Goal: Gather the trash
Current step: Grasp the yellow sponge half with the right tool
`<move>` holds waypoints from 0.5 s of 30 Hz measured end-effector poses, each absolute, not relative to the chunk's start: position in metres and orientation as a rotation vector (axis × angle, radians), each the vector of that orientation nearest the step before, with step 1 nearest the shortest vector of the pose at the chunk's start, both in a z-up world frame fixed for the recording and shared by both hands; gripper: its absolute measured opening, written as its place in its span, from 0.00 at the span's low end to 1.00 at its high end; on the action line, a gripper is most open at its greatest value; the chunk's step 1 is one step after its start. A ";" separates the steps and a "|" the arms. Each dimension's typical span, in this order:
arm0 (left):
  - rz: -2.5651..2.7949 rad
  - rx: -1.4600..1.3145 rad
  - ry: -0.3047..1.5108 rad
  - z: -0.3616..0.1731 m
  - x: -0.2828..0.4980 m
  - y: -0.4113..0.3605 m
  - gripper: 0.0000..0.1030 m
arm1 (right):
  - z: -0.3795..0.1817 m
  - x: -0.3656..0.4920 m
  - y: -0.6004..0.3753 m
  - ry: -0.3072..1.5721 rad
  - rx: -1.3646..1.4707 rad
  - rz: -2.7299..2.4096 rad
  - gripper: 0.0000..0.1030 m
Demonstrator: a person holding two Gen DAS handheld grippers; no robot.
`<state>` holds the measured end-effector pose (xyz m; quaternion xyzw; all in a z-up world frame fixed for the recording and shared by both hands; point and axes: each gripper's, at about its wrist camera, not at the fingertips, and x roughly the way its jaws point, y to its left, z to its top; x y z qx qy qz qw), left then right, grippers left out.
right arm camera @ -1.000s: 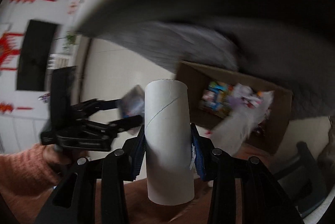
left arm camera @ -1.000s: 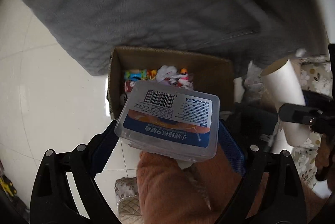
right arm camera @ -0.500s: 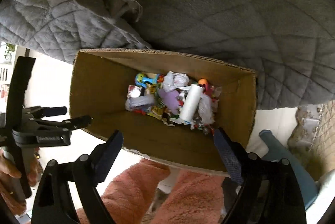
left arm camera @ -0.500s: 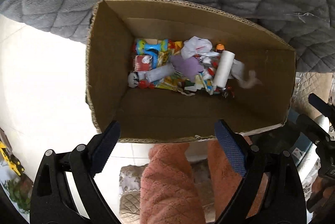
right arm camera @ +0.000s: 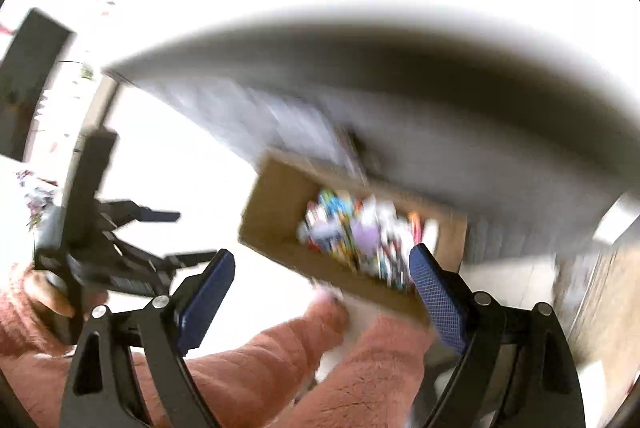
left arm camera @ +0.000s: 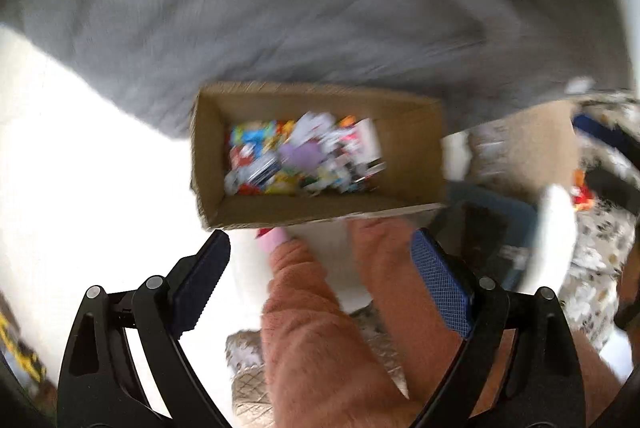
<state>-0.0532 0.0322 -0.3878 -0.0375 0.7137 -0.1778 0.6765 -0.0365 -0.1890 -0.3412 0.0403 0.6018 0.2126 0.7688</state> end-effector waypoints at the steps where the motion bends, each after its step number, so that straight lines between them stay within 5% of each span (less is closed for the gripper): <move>1: -0.420 -0.089 1.567 -0.365 -0.054 0.028 0.87 | -0.312 -0.030 -0.195 1.249 0.104 0.479 0.85; 7: -0.476 -0.077 1.339 -0.261 -0.040 -0.005 0.88 | -0.214 0.049 -0.265 0.944 0.167 0.331 0.92; 15: -0.359 -0.113 1.278 -0.233 -0.007 -0.029 0.88 | -0.226 0.242 -0.367 0.908 0.013 -0.089 0.89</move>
